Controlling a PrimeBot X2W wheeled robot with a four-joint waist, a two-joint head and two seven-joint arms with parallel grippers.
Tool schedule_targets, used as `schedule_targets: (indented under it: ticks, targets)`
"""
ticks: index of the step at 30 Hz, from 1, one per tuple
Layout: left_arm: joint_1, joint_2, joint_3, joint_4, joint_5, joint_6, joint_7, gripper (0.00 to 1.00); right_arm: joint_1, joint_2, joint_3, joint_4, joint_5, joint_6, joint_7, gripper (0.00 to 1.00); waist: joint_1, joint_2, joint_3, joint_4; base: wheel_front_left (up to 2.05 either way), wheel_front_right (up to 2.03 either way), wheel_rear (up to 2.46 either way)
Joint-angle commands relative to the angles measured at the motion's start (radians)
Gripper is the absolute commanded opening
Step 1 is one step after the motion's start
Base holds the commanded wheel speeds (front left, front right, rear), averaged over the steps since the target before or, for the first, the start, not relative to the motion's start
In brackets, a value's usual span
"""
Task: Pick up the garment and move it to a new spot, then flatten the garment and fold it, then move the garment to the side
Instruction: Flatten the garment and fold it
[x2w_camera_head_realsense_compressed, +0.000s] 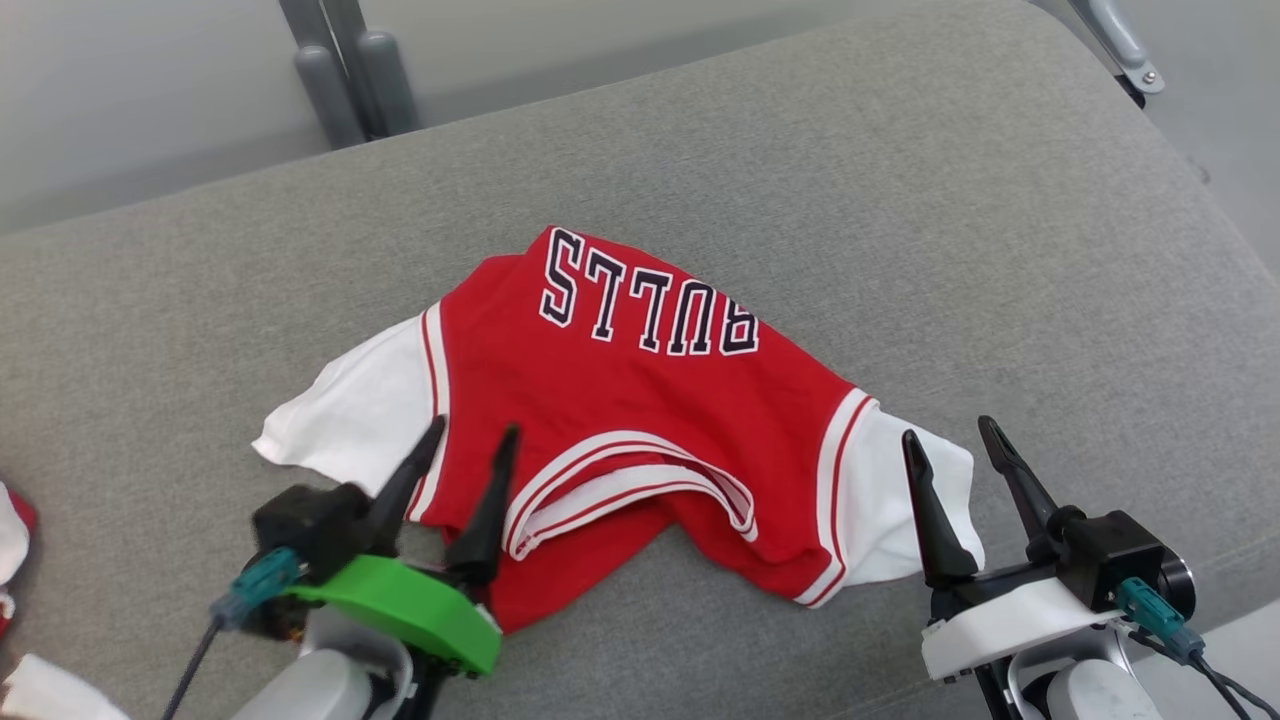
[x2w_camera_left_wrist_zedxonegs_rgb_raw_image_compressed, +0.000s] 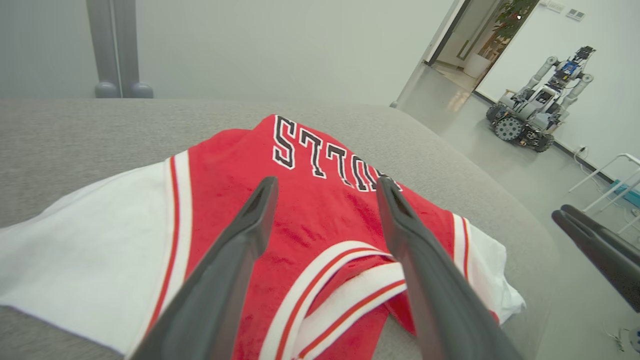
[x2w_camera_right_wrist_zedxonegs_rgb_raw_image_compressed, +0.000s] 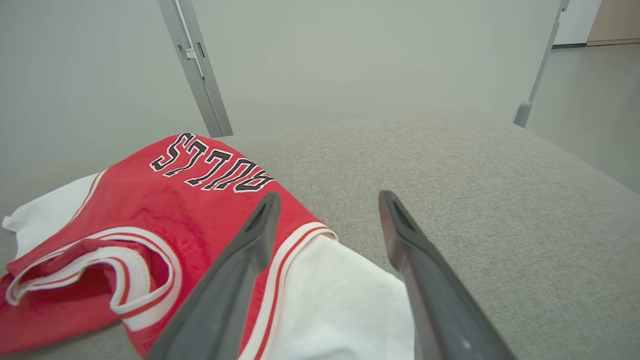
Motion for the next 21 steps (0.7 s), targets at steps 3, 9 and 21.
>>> schedule_targets:
  ticks: [3, 9, 21]
  targets:
    - [0.103, 0.002, 0.092, 0.022, -0.069, 0.020, -0.007, 1.00, 0.013, -0.001, -0.004, -0.003, -0.011, 0.000, -0.003, 1.00, 0.0000, 0.0000, -0.004, 0.041, 0.00, 0.00, 0.00]
    - [0.127, -0.016, 0.146, 0.121, -0.144, -0.010, 0.000, 1.00, -0.004, -0.001, 0.007, 0.001, -0.023, 0.000, -0.003, 1.00, 0.0000, 0.0000, 0.009, 0.060, 0.00, 0.00, 0.00]
    - [0.015, -0.095, 0.157, 0.337, -0.224, -0.060, 0.074, 1.00, -0.027, -0.001, 0.024, 0.004, -0.020, 0.000, -0.003, 1.00, 0.0000, 0.0000, 0.048, 0.026, 0.00, 0.00, 0.00]
